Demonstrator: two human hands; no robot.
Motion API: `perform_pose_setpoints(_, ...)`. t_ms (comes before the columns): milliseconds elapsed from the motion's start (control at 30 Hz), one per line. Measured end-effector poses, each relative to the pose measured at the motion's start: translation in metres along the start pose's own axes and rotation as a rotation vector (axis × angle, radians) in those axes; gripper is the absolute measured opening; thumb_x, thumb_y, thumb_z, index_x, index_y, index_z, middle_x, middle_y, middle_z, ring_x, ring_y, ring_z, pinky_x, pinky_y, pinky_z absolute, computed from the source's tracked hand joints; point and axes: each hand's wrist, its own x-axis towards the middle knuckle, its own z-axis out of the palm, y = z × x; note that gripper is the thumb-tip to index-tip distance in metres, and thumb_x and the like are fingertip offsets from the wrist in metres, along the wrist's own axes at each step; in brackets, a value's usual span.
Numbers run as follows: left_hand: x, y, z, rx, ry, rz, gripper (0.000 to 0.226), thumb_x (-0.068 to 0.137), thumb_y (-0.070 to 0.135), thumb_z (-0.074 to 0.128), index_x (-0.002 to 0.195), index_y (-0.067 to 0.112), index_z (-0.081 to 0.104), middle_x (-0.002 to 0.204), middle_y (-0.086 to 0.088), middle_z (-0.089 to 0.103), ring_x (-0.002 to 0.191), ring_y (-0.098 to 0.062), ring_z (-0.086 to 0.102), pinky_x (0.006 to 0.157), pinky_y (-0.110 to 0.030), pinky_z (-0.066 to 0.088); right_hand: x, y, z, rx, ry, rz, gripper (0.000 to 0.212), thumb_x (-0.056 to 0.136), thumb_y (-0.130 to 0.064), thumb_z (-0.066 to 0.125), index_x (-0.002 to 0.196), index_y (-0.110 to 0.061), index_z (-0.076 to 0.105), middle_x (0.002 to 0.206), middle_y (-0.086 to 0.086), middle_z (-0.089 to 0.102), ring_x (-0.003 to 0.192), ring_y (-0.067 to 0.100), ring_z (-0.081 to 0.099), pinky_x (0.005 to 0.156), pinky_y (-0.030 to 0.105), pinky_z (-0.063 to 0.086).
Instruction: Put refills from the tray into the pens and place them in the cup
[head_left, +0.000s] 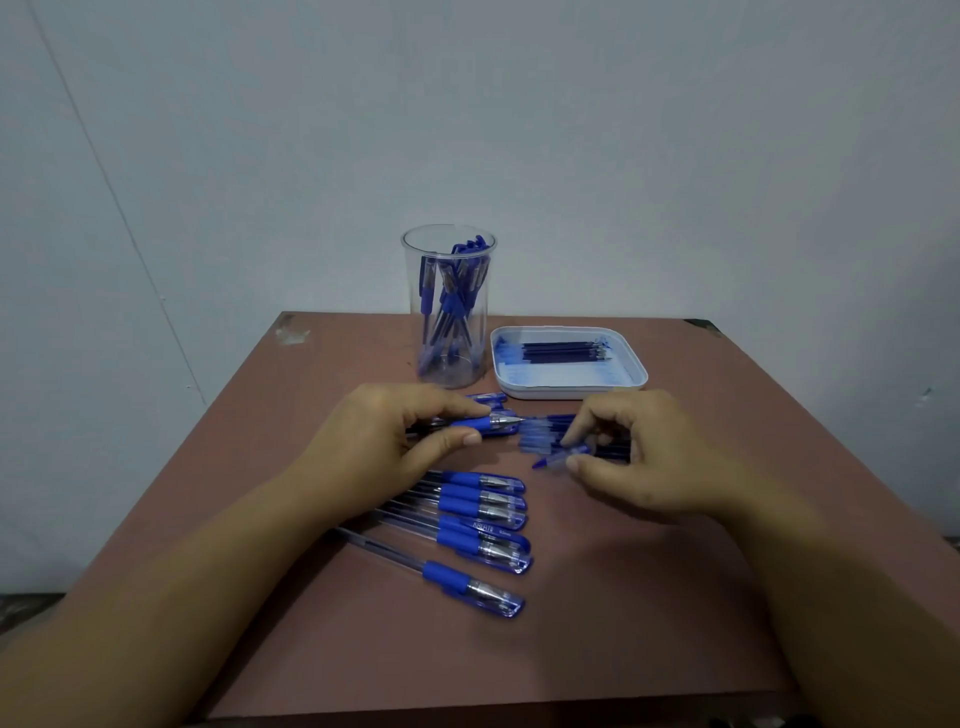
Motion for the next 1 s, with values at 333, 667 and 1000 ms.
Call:
perform_pose_setpoints(333, -0.001, 0.001, -0.005, 0.014, 0.044, 0.028, 0.032, 0.087, 0.045, 0.063, 0.115, 0.031, 0.071, 0.103, 0.017, 0.072, 0.092, 0.005, 0.065, 0.079, -0.019, 0.054, -0.004, -0.014, -0.005, -0.074, -0.312, 0.059, 0.010, 0.079, -0.024, 0.075, 0.084, -0.028, 0.067, 0.076, -0.009, 0.065, 0.057, -0.002, 0.052, 0.052, 0.011, 0.035)
perform_pose_setpoints(667, -0.002, 0.001, 0.000, 0.009, 0.013, 0.032, 0.034, 0.088, 0.047, 0.062, 0.116, 0.031, 0.072, 0.103, 0.016, 0.072, 0.091, 0.000, 0.067, 0.075, -0.032, 0.057, 0.006, -0.014, 0.025, -0.005, 0.180, -0.138, 0.011, 0.086, -0.035, 0.066, 0.089, -0.025, 0.068, 0.074, -0.017, 0.060, 0.067, 0.001, 0.055, 0.057, 0.009, 0.036)
perform_pose_setpoints(1000, -0.001, 0.005, 0.002, 0.008, 0.056, 0.068, 0.030, 0.087, 0.045, 0.064, 0.111, 0.030, 0.073, 0.095, 0.014, 0.073, 0.082, -0.001, 0.067, 0.070, -0.030, 0.056, 0.012, -0.016, 0.038, 0.093, 0.256, -0.234, 0.008, 0.089, -0.024, 0.066, 0.090, -0.019, 0.072, 0.080, -0.003, 0.066, 0.069, 0.016, 0.059, 0.062, 0.026, 0.046)
